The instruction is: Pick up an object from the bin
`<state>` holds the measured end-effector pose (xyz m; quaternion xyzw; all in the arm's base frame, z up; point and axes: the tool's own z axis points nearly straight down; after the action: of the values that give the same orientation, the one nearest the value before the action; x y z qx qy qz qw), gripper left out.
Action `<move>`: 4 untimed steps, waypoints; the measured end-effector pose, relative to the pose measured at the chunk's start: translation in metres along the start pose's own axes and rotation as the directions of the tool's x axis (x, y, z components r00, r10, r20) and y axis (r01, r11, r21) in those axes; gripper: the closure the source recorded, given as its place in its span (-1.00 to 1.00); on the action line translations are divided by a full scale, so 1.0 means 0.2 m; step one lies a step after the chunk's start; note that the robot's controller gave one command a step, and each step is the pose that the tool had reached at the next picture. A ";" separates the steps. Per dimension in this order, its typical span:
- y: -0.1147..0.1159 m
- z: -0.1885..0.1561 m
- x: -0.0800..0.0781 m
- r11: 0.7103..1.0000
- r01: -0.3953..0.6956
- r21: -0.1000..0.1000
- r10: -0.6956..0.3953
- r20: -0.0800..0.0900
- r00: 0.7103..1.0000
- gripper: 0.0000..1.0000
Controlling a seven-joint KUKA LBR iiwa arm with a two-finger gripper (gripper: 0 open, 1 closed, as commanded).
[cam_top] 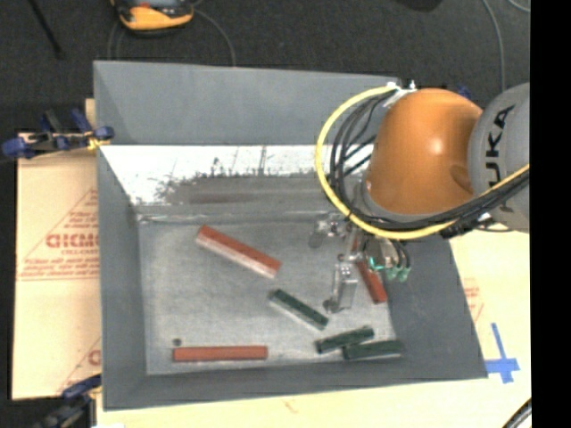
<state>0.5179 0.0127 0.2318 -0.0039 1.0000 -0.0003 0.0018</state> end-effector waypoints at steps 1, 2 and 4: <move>-0.04 0.28 0.00 1.000 0.028 0.000 -0.028 0.006 1.000 -1.00; -0.09 0.48 0.09 0.995 -0.098 -0.001 0.098 -0.002 0.995 -1.00; 0.06 0.80 -0.14 0.994 -0.105 0.000 0.105 0.003 0.994 1.00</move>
Offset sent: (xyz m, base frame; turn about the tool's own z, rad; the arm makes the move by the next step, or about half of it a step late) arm -0.0326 -0.0284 -0.1169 0.2469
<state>0.5460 0.0247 0.0714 0.0489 0.9988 0.0000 0.0032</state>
